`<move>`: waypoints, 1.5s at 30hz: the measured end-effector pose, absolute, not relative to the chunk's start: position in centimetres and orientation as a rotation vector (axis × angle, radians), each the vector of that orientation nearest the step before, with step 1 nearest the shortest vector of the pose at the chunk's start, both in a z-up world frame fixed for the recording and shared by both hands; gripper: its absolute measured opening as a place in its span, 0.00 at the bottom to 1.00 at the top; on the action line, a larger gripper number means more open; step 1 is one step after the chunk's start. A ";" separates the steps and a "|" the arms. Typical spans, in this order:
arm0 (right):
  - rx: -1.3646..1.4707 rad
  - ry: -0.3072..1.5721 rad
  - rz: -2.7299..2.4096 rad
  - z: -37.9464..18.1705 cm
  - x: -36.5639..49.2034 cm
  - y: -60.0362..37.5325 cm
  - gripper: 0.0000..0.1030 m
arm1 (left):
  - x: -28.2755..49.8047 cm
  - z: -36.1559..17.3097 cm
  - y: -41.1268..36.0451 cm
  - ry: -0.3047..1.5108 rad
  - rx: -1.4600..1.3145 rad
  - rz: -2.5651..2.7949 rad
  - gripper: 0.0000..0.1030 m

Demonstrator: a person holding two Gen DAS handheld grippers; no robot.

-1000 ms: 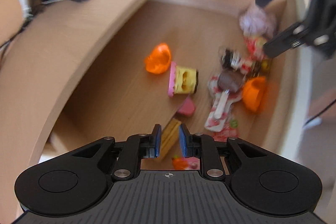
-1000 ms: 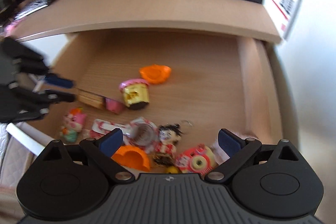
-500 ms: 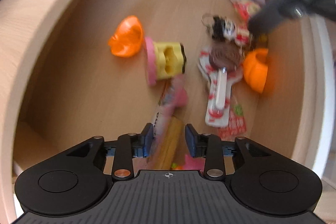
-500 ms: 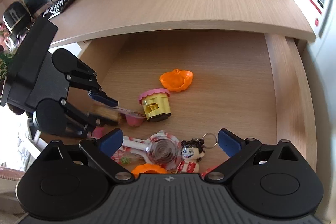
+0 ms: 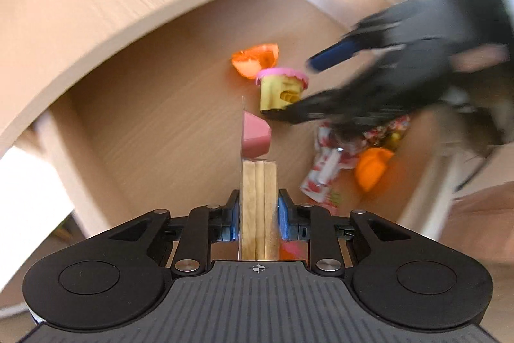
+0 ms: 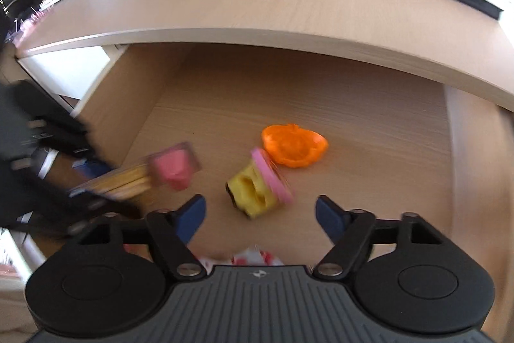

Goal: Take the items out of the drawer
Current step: 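Grasp the wafer snack with the left tool while the right tool grasps the yellow-pink cup, then place the wafer and yellow-pink cup on the desk beside the PC case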

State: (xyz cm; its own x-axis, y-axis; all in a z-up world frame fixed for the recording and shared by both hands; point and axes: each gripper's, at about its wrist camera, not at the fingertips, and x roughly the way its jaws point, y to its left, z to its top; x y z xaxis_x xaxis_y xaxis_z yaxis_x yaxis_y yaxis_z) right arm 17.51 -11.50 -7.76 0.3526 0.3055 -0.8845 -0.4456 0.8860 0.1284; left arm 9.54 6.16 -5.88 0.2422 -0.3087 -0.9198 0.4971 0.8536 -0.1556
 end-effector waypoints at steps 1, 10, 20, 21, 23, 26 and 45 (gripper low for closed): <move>-0.137 1.118 0.484 -8.1 17.8 -11.1 0.67 | 9.1 -5.1 6.6 1.198 0.152 -0.547 0.25; -0.139 1.228 0.410 -8.9 18.4 -9.8 0.48 | 7.3 -1.4 8.2 1.086 0.005 -0.494 0.25; -0.048 0.983 0.302 4.1 14.5 -16.5 0.46 | 15.0 5.3 8.7 0.878 -0.144 -0.564 0.25; -0.063 0.924 0.268 5.7 14.8 -17.0 0.46 | 16.9 5.6 8.2 0.843 -0.134 -0.554 0.25; -0.106 0.818 0.202 8.3 15.9 -17.6 0.46 | 20.3 6.2 7.1 0.794 -0.122 -0.521 0.25; -0.172 0.714 0.106 10.0 19.5 -18.1 0.46 | 25.7 4.6 5.2 0.788 -0.130 -0.465 0.25; -0.107 0.786 0.118 3.8 28.0 -18.9 0.49 | 30.9 -0.4 5.5 0.803 -0.138 -0.413 0.36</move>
